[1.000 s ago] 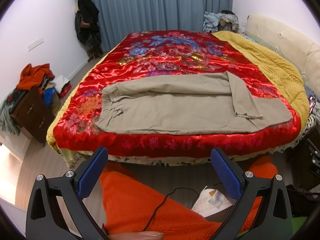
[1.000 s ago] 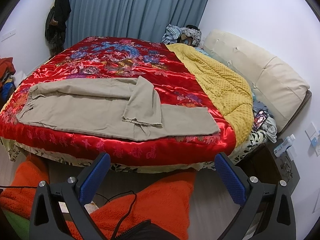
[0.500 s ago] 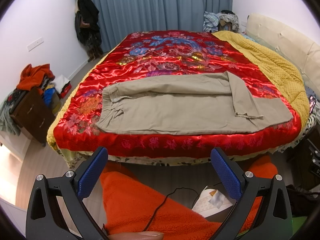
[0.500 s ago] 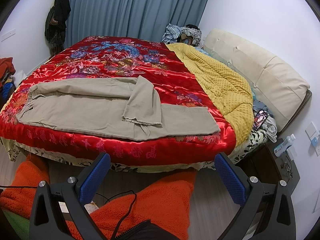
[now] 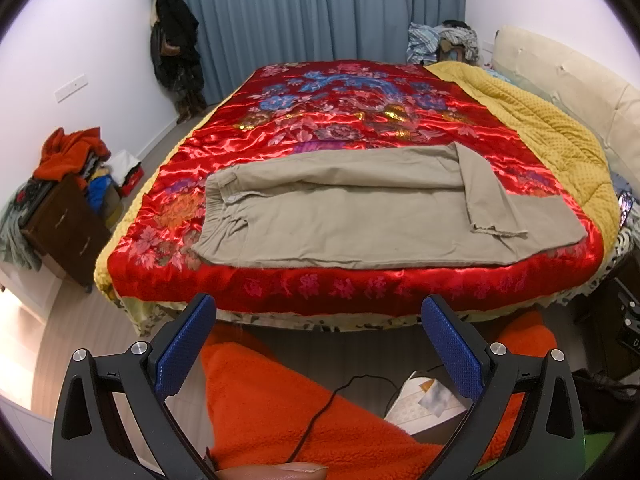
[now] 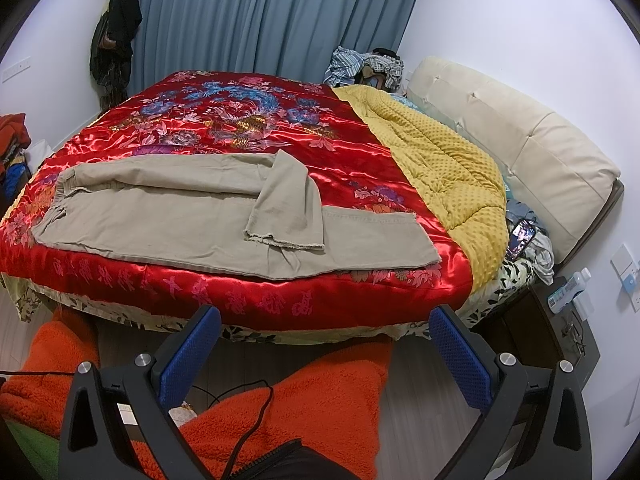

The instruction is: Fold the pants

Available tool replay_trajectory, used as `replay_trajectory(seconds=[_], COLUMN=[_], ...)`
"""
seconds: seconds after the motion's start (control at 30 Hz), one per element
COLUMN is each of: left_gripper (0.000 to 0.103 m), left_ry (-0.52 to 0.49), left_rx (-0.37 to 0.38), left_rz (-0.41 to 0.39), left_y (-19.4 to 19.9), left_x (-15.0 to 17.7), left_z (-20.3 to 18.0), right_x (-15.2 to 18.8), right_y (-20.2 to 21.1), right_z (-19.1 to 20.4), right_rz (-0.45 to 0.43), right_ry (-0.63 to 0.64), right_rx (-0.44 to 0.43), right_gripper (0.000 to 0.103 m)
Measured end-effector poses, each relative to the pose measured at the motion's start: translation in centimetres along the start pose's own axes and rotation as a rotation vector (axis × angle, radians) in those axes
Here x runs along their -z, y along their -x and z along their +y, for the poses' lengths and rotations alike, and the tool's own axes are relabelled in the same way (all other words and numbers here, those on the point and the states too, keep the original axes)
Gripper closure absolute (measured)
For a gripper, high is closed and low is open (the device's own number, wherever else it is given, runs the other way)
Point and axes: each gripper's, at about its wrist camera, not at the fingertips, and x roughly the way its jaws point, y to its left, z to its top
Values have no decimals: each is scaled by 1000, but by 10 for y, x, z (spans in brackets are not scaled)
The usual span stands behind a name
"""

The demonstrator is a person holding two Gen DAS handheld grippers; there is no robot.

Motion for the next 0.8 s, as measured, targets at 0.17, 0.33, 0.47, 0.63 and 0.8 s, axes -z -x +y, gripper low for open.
replay_trajectory(seconds=[0.17, 0.33, 0.47, 0.63, 0.8], left_gripper=[1, 1, 1, 1, 1], left_ry=[0, -1, -1, -1, -1], left_rx=[0, 0, 0, 0, 0], left_rz=[0, 0, 0, 1, 1], left_y=[0, 0, 0, 0, 0], left_x=[0, 0, 0, -1, -1], left_z=[0, 0, 0, 0, 0], right_x=[0, 0, 0, -1, 0], right_y=[0, 0, 0, 0, 0], right_z=[0, 0, 0, 0, 0], right_rz=[1, 1, 1, 2, 4], right_ry=[0, 0, 0, 0, 0], right_rx=[0, 0, 0, 0, -1], right_gripper=[0, 0, 0, 0, 0])
